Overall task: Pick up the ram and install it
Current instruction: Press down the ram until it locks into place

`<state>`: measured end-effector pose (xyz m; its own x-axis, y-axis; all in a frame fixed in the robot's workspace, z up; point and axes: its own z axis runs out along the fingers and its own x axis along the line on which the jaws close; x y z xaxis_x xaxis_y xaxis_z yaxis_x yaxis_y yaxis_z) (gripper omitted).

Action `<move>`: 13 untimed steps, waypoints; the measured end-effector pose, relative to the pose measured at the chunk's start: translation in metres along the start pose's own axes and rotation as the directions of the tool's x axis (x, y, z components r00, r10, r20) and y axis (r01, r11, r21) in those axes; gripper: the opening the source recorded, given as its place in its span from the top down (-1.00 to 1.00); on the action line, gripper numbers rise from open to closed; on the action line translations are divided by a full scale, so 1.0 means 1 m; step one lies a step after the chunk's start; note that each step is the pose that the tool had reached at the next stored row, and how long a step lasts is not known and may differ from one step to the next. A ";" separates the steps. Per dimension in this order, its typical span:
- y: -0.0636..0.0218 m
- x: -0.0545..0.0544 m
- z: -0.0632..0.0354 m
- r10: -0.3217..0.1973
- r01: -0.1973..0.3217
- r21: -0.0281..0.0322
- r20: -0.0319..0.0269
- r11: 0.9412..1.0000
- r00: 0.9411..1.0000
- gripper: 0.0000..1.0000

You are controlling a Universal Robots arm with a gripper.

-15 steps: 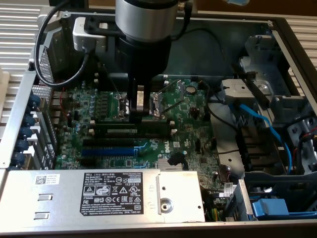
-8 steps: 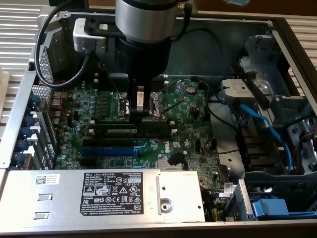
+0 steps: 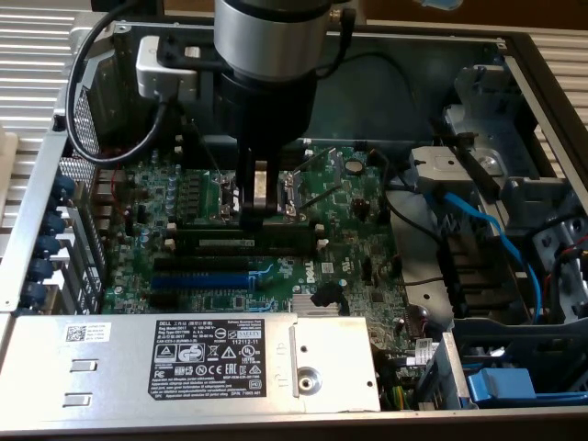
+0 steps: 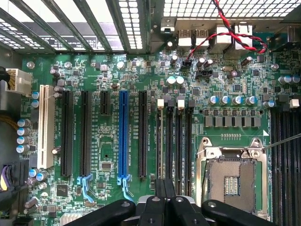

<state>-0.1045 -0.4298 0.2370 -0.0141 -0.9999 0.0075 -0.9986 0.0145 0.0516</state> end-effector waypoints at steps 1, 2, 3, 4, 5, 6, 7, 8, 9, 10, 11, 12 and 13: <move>0.0000 0.000 0.0002 -0.001 0.001 0.000 0.000 1.000 1.000 0.80; 0.0000 -0.001 0.0003 -0.002 0.002 0.000 0.000 1.000 1.000 0.80; 0.0000 -0.001 0.0004 -0.004 0.004 0.000 0.000 1.000 1.000 0.80; 0.0000 -0.001 0.0005 -0.005 0.005 0.000 0.000 1.000 1.000 0.80; 0.0000 -0.001 0.0006 -0.006 0.006 0.000 0.000 1.000 1.000 0.80; -0.0001 -0.001 0.0011 -0.007 0.007 0.000 0.000 1.000 1.000 0.80; -0.0001 -0.001 0.0016 -0.008 0.008 0.000 0.000 1.000 1.000 0.80; -0.0001 -0.001 0.0022 -0.009 0.009 0.000 0.000 1.000 1.000 0.80; -0.0001 -0.001 0.0028 -0.009 0.009 0.000 0.000 1.000 1.000 0.80; -0.0002 -0.001 0.0032 -0.010 0.010 0.000 -0.001 1.000 1.000 0.80; -0.0002 -0.001 0.0034 -0.011 0.011 0.000 -0.001 1.000 1.000 0.80; -0.0002 -0.001 0.0038 -0.012 0.012 0.000 -0.001 1.000 1.000 0.80; -0.0002 -0.001 0.0041 -0.013 0.013 0.000 -0.001 1.000 1.000 0.80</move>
<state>-0.1045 -0.4287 0.2329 -0.0014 -1.0000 0.0074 -0.9987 0.0017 0.0517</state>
